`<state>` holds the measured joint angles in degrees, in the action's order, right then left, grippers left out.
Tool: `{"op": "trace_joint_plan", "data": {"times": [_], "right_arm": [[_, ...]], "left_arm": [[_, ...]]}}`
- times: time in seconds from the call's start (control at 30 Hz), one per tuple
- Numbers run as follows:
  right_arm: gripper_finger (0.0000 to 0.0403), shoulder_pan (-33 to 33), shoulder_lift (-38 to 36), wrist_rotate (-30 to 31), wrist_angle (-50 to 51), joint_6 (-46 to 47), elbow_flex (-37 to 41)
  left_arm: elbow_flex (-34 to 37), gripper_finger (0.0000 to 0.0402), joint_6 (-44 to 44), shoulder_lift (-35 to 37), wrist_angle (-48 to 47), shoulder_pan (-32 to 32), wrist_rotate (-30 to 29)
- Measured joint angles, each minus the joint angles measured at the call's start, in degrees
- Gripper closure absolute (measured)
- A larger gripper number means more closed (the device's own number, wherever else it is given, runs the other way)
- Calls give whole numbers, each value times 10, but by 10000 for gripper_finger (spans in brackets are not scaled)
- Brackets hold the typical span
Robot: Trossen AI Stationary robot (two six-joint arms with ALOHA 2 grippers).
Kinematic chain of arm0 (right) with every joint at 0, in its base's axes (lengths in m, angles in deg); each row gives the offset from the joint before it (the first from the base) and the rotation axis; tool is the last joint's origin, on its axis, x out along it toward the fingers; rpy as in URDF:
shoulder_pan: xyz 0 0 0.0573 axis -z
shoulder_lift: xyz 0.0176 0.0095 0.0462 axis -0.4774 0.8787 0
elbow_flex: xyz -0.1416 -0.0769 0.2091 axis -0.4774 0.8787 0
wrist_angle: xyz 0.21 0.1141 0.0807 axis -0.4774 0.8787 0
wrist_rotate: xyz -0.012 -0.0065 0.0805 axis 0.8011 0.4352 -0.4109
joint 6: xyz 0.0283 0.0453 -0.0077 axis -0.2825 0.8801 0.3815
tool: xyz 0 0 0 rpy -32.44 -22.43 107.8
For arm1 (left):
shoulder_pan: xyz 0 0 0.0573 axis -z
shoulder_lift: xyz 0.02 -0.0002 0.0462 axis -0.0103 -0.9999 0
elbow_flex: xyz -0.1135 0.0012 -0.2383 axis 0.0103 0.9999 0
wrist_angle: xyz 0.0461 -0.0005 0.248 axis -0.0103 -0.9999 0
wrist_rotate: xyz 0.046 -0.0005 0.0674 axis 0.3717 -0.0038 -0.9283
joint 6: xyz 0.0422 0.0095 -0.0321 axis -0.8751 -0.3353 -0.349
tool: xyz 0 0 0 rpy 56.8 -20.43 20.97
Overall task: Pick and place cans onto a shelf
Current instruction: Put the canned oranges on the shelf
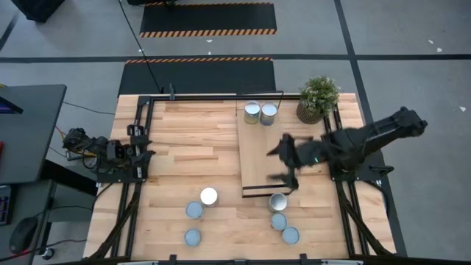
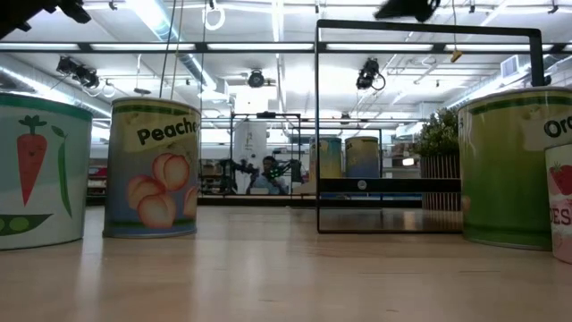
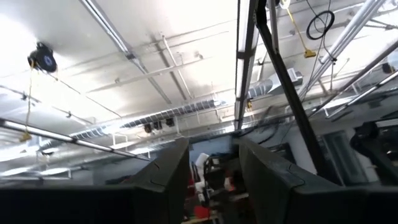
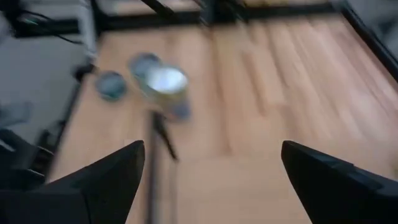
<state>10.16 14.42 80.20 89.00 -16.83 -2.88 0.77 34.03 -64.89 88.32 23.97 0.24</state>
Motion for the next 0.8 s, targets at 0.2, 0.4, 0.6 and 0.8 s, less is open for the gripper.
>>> {"op": "trace_joint_plan", "data": {"times": [0.2,0.4,0.6,0.8], "right_arm": [[18,-88,46,16,-92,34,14],[21,-124,96,-25,-88,158,-7],[48,-159,140,-33,-30,340,-59],[57,-217,206,-123,187,655,-139]], "left_arm": [[0,253,-43,0,8,0,0],[0,253,-87,0,12,0,0],[0,253,-103,0,21,0,0],[0,253,-102,0,25,0,2]]}}
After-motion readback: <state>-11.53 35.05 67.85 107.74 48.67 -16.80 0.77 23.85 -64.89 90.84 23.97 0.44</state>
